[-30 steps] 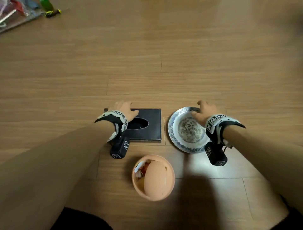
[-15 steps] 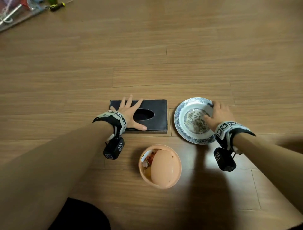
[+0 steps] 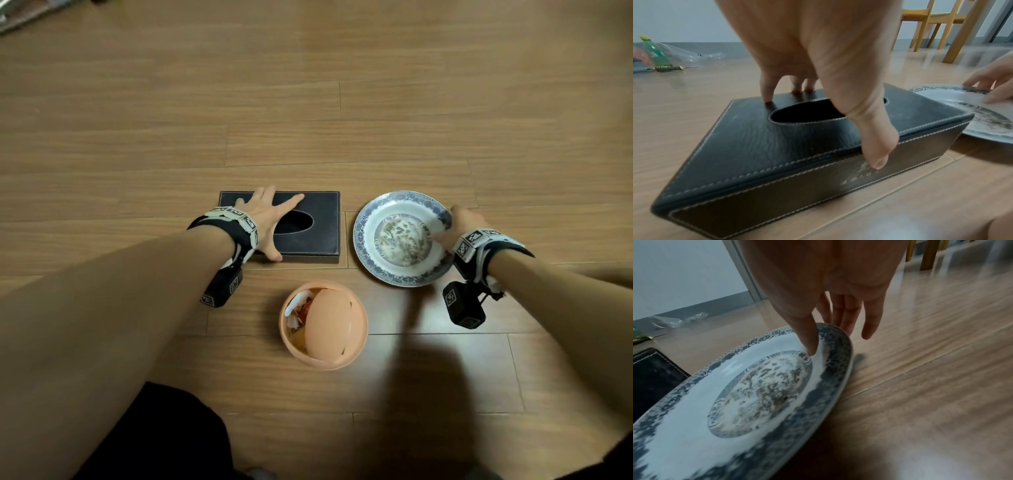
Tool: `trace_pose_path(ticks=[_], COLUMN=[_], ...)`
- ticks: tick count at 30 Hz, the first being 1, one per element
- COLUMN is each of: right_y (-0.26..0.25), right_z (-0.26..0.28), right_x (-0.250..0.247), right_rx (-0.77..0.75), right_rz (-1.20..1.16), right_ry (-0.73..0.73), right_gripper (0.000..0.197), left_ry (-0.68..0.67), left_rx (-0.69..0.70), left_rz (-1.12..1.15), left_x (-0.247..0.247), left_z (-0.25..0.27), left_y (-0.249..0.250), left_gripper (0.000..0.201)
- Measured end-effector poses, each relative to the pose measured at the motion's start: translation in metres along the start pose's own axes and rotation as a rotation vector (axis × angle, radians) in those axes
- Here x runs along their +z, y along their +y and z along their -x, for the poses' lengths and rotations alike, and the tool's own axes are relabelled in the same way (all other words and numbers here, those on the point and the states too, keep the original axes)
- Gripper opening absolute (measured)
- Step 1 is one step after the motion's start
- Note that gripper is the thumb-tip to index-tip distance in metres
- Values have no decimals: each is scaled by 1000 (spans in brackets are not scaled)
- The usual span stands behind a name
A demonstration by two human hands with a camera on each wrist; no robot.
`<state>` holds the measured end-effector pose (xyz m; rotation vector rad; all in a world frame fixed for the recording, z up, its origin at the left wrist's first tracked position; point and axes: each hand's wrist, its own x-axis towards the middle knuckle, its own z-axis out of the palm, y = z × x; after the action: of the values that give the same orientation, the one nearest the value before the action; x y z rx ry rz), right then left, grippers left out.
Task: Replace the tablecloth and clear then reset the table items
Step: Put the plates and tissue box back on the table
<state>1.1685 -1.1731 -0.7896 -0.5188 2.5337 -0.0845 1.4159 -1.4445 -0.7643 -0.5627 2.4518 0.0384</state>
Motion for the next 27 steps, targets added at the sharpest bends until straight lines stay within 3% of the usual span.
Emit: trace_pose_path(ticks=[5,10,15,19,23,27], right_y=[-3,-10,-18,-19,-16,-5], right_z=[5,4,9,47,123,190], right_x=[-5,-15,-65,-148,-258,-381], right_rx=[13,0,35,65,87,112], right_rz=[-88,-222,-348,-336,-400,-428], right_ry=[-4,36,78,113,113,168], right_gripper=[17,12,17,19,10,13], left_ry=[-5,21,65,98,95,94], left_rx=[3,-19,-44,-64,-33,1], left_rz=[-2,25,63,57,42,15], left_x=[-5,-19,-55,-134,-251,-375], left_z=[1,5,12,44,109,180], left_y=[6,8,1,2,17,38], left_gripper=[132,131,129,128,129,129])
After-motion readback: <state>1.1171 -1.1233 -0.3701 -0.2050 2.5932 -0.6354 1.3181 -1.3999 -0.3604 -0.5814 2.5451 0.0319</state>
